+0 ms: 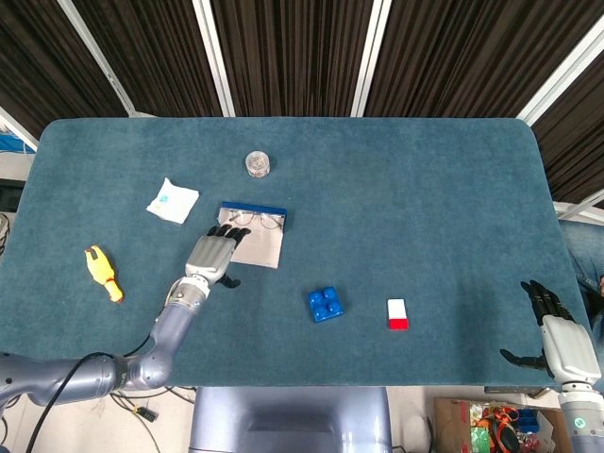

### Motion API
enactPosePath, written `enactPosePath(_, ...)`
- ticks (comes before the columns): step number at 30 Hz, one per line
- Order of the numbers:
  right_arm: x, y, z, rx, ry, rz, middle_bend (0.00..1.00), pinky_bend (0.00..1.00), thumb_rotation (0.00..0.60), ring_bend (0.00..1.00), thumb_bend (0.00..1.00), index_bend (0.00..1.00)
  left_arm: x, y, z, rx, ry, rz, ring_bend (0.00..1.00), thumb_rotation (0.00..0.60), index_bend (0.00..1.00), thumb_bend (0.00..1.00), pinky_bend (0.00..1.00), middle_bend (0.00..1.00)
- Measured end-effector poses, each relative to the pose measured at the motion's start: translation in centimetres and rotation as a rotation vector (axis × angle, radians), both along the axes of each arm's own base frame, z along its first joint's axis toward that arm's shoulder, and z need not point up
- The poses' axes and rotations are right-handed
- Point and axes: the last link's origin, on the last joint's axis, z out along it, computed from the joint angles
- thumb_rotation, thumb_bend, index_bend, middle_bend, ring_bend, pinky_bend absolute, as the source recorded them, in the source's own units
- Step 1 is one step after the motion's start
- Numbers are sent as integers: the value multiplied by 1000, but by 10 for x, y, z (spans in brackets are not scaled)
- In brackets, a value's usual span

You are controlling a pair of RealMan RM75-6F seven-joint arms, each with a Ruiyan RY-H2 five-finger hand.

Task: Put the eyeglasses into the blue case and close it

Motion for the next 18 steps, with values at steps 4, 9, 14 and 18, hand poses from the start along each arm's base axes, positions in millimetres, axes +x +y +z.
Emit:
enactPosePath(4,-1,0,0,-3,-6,-6,0,173,600,0,45,0,-14,6,2,42,20,-45,13,600,92,109,75,115)
enactPosePath(9,-2,0,1,-1,-5,-10,0,173,600,0,46,0,-28,12,-7,72,32,-53,13,600,98,169,75,119)
enactPosePath(14,-2,-1,1,-1,-8,-15,0,173,600,0,46,0,-31,13,-21,92,64,-84,13,600,108,201,73,119)
enactPosePath(18,-2,-1,1,-2,-6,-11,0,173,600,0,47,0,-26,14,-29,96,70,-106,13,600,115,201,71,119)
